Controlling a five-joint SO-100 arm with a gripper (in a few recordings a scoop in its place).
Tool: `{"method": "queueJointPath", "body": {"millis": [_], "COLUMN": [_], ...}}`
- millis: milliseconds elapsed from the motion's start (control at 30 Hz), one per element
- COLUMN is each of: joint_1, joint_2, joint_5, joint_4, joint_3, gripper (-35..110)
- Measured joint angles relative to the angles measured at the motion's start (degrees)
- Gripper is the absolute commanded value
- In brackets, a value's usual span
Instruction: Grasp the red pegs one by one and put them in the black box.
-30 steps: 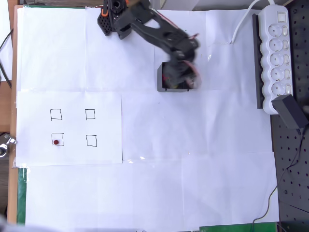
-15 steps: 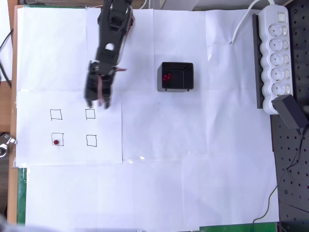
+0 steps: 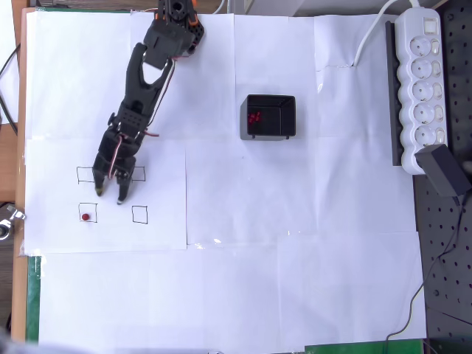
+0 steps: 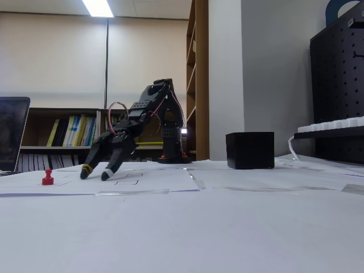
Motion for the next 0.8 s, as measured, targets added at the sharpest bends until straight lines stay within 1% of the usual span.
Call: {"method": "queueJointPath", "body": {"millis": [100,500,800], "joint_1": [0.1,0.1,2.0], "joint_2": [2.5,8.3,11.3], "joint_5": [-0.7,-1.1,-1.9], "joint_4": [-3.3,-3.0,-1.5], "joint_3": [1.6,10.3,15.5], "gripper": [18,18,18]}}
